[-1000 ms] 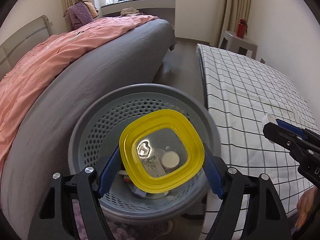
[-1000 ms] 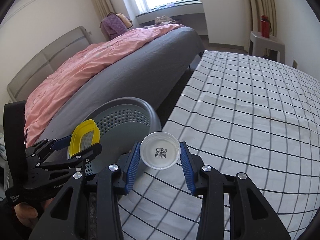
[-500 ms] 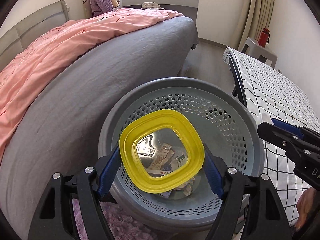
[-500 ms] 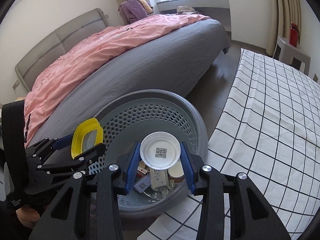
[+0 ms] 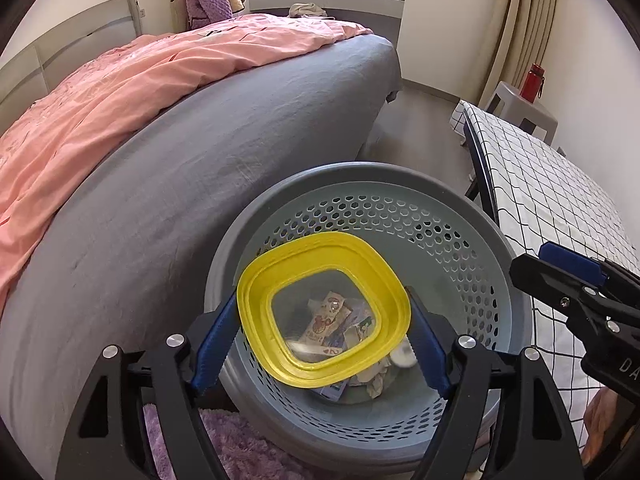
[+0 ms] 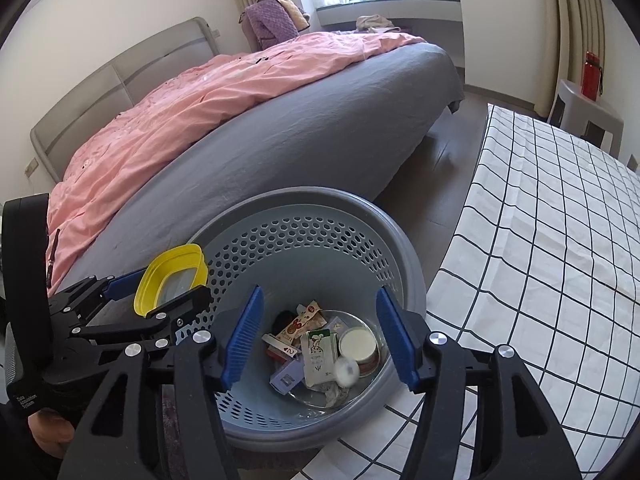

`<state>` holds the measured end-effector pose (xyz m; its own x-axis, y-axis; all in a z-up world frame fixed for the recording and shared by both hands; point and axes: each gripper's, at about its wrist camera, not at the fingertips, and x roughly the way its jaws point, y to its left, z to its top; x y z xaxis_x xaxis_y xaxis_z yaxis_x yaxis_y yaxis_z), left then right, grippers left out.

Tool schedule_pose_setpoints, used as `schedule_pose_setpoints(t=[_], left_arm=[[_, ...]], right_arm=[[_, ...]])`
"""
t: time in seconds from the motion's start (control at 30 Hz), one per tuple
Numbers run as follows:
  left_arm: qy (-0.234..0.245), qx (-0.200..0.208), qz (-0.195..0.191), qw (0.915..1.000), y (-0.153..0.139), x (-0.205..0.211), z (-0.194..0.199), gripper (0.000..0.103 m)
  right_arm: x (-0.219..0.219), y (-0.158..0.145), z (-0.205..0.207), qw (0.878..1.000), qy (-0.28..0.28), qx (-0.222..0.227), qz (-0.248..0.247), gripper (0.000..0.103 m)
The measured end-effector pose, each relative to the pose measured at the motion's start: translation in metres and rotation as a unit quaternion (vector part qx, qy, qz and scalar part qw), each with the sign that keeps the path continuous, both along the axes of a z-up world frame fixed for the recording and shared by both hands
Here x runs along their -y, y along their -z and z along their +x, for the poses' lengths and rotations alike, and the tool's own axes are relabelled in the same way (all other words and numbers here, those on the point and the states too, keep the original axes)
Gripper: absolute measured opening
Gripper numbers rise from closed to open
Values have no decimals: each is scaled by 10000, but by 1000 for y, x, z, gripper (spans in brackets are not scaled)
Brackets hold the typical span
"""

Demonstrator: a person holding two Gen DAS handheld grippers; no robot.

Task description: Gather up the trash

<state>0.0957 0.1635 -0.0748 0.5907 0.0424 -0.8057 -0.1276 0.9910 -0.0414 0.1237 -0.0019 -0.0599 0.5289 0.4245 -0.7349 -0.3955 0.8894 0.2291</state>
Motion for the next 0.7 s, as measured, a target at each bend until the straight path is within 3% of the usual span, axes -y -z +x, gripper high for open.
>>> schedule_pose_setpoints(t=[0.7], left_arm=[[-61,40,213,9997,-5,7,-7,78]], right_arm=[[11,-4,-8,9999,131,53,62,65]])
